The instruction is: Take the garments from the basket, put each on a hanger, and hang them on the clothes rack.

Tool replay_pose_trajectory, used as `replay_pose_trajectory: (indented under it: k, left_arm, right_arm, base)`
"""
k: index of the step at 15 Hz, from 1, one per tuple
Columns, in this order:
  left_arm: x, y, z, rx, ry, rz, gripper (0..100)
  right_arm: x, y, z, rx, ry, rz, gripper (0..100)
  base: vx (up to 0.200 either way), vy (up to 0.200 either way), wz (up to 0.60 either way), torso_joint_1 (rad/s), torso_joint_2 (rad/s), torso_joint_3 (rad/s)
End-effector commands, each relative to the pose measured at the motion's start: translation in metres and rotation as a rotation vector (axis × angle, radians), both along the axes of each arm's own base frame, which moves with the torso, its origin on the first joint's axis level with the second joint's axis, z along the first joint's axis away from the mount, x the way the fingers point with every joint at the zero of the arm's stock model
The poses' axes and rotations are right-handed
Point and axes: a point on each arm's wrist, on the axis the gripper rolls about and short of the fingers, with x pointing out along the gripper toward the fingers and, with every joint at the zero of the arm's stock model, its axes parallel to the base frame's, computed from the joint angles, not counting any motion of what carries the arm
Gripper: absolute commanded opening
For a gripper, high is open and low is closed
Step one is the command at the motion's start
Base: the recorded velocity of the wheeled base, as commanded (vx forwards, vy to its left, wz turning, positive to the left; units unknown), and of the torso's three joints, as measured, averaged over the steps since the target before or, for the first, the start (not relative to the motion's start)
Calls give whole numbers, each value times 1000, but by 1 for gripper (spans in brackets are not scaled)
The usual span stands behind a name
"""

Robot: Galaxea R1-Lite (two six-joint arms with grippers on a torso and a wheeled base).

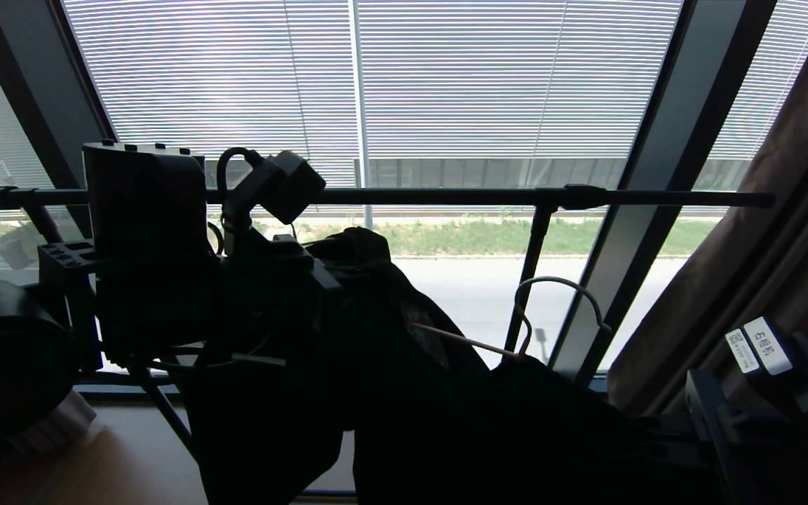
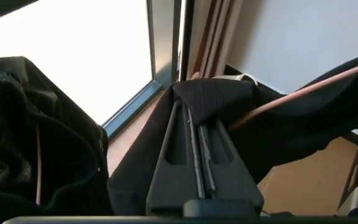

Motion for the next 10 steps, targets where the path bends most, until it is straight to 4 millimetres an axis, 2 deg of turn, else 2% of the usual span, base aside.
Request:
replay_pose_trajectory:
  k: [1, 4, 6, 10]
  left_arm:
    - [-3, -4, 1, -2, -5, -16, 0]
    - [-6, 1, 8, -6, -33, -13, 0]
    - [-5, 17, 7, 2, -36, 37, 0]
    - [-4, 21, 2, 41, -35, 43, 0]
  right_arm:
    - [6, 6, -10, -26, 47, 12, 0]
    - [14, 8, -17, -62, 60, -36, 0]
    - [14, -7, -3, -40, -9, -137, 0]
    - [5, -19, 15, 3, -90, -177, 0]
  base:
    - [0, 0, 0, 0, 0, 0]
    - [0, 0, 0, 0, 0, 0]
    - [0, 0, 0, 0, 0, 0]
    - [0, 0, 0, 0, 0, 0]
